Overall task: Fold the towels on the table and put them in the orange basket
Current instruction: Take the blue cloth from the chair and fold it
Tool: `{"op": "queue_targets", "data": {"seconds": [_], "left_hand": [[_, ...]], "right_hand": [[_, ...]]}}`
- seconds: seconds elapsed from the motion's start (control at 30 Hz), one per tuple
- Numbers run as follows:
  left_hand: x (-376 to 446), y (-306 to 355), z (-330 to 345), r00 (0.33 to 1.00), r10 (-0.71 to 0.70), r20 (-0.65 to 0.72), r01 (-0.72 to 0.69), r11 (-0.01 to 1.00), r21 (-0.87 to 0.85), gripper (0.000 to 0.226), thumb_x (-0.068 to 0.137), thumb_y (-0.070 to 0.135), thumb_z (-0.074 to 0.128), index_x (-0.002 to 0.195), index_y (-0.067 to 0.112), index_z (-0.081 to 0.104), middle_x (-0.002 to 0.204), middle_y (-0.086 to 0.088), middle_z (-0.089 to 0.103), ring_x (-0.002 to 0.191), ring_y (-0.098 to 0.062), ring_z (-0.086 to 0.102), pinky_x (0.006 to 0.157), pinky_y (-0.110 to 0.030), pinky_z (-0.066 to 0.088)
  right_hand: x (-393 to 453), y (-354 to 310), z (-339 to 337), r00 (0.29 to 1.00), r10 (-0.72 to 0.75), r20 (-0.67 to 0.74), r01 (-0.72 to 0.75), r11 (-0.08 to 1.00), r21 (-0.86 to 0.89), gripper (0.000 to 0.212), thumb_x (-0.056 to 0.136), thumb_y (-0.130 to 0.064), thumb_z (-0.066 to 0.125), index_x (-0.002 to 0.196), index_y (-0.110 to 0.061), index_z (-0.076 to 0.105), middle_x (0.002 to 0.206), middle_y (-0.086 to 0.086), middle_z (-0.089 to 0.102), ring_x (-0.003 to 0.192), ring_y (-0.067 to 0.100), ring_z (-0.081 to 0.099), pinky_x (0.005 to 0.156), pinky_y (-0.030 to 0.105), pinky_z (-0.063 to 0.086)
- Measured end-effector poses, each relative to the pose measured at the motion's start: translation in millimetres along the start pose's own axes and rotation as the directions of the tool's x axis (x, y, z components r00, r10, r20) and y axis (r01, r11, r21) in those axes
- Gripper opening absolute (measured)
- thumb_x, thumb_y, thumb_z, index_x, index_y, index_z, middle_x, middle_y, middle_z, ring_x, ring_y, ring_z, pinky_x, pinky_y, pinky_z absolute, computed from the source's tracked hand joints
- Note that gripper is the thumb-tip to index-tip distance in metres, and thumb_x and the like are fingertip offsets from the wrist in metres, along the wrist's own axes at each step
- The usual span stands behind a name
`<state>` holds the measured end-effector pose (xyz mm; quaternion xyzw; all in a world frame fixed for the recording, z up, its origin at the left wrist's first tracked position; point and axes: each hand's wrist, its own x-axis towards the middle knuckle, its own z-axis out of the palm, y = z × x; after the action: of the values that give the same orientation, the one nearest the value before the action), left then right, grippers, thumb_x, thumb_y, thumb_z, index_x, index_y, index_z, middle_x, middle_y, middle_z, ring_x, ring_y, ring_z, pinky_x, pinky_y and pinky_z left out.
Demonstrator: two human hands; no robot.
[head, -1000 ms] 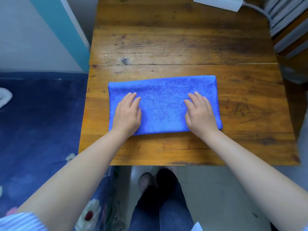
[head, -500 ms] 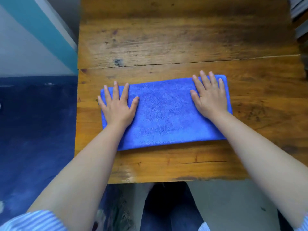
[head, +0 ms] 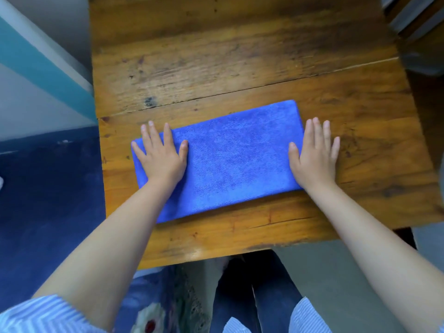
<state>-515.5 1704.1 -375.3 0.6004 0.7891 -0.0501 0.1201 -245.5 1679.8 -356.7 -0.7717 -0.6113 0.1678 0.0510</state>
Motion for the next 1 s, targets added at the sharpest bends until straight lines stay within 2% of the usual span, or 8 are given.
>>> {"op": "queue_targets", "data": {"seconds": [0.17, 0.3, 0.43, 0.6, 0.7, 0.73, 0.8, 1.0], "left_hand": [[0.3, 73.0, -12.5, 0.945, 0.326, -0.016, -0.326, 0.945, 0.013, 0.050, 0.093, 0.034, 0.042, 0.133, 0.005, 0.035, 0.142, -0.015, 0.036, 0.133, -0.028, 0.030, 0.103, -0.042, 0.028], [3.5, 141.9, -18.2, 0.878, 0.470, 0.094, -0.470, 0.883, -0.020, 0.036, 0.089, 0.019, 0.043, 0.122, 0.005, 0.042, 0.126, -0.012, 0.048, 0.115, -0.029, 0.043, 0.093, -0.038, 0.032], [17.5, 182.7, -25.2, 0.833, 0.502, 0.232, -0.495, 0.864, -0.092, 0.049, 0.082, 0.011, 0.048, 0.130, 0.008, 0.038, 0.131, -0.013, 0.044, 0.121, -0.032, 0.039, 0.094, -0.040, 0.037], [30.7, 207.6, -36.9, 0.798, 0.513, 0.315, -0.532, 0.846, -0.029, 0.058, 0.082, 0.013, 0.049, 0.138, 0.018, 0.034, 0.132, -0.010, 0.048, 0.124, -0.030, 0.039, 0.095, -0.038, 0.038], [37.9, 217.3, -43.5, 0.803, 0.482, 0.352, -0.467, 0.874, -0.132, 0.023, 0.080, 0.008, 0.046, 0.098, 0.017, 0.057, 0.096, -0.005, 0.060, 0.100, -0.030, 0.051, 0.073, -0.029, 0.044], [41.3, 219.6, -47.3, 0.810, 0.475, 0.343, -0.444, 0.880, -0.169, 0.014, 0.079, 0.005, 0.046, 0.075, 0.017, 0.052, 0.076, -0.003, 0.054, 0.085, -0.028, 0.049, 0.059, -0.025, 0.039], [49.7, 223.2, -59.2, 0.834, 0.460, 0.306, -0.400, 0.885, -0.240, 0.027, 0.077, 0.001, 0.046, 0.058, 0.017, 0.036, 0.060, 0.000, 0.039, 0.071, -0.024, 0.041, 0.048, -0.022, 0.026], [80.1, 219.5, -111.2, 0.905, 0.421, 0.052, -0.353, 0.816, -0.458, 0.019, 0.073, -0.001, 0.052, 0.077, 0.016, 0.046, 0.064, 0.004, 0.042, 0.075, -0.020, 0.043, 0.052, -0.025, 0.032]], "right_hand": [[-41.5, -1.7, 1.7, 0.982, 0.180, 0.061, -0.179, 0.984, -0.026, 0.062, 0.088, -0.026, 0.051, 0.141, -0.006, 0.025, 0.145, 0.012, 0.033, 0.131, 0.029, 0.030, 0.099, 0.046, 0.031], [-50.7, -8.1, 3.0, 0.953, 0.287, 0.102, -0.292, 0.956, 0.039, 0.059, 0.089, -0.027, 0.051, 0.139, -0.008, 0.026, 0.135, 0.012, 0.038, 0.121, 0.031, 0.036, 0.091, 0.042, 0.038], [-40.2, -10.1, -2.4, 0.906, 0.378, 0.189, -0.409, 0.897, 0.167, 0.058, 0.089, -0.023, 0.055, 0.137, -0.007, 0.027, 0.132, 0.015, 0.040, 0.120, 0.034, 0.041, 0.095, 0.038, 0.037], [-27.1, -0.9, -12.7, 0.863, 0.414, 0.290, -0.484, 0.843, 0.234, 0.034, 0.084, -0.022, 0.061, 0.111, -0.006, 0.048, 0.116, 0.014, 0.060, 0.115, 0.032, 0.047, 0.087, 0.036, 0.042], [-17.7, 9.2, -22.6, 0.850, 0.397, 0.347, -0.491, 0.835, 0.248, 0.023, 0.083, -0.022, 0.061, 0.100, -0.007, 0.057, 0.112, 0.014, 0.062, 0.111, 0.033, 0.051, 0.086, 0.036, 0.042], [-12.0, 13.1, -27.9, 0.859, 0.385, 0.338, -0.474, 0.847, 0.241, 0.021, 0.083, -0.022, 0.060, 0.097, -0.007, 0.058, 0.111, 0.014, 0.063, 0.110, 0.033, 0.051, 0.086, 0.037, 0.042], [5.3, 21.1, -42.0, 0.889, 0.364, 0.277, -0.427, 0.878, 0.218, 0.019, 0.083, -0.021, 0.059, 0.097, -0.008, 0.059, 0.111, 0.013, 0.062, 0.112, 0.033, 0.048, 0.089, 0.038, 0.039], [76.8, 17.4, -107.4, 0.981, 0.182, -0.069, -0.175, 0.980, 0.092, 0.025, 0.082, -0.008, 0.054, 0.106, -0.011, 0.059, 0.114, 0.013, 0.056, 0.116, 0.032, 0.041, 0.093, 0.040, 0.033]]}}
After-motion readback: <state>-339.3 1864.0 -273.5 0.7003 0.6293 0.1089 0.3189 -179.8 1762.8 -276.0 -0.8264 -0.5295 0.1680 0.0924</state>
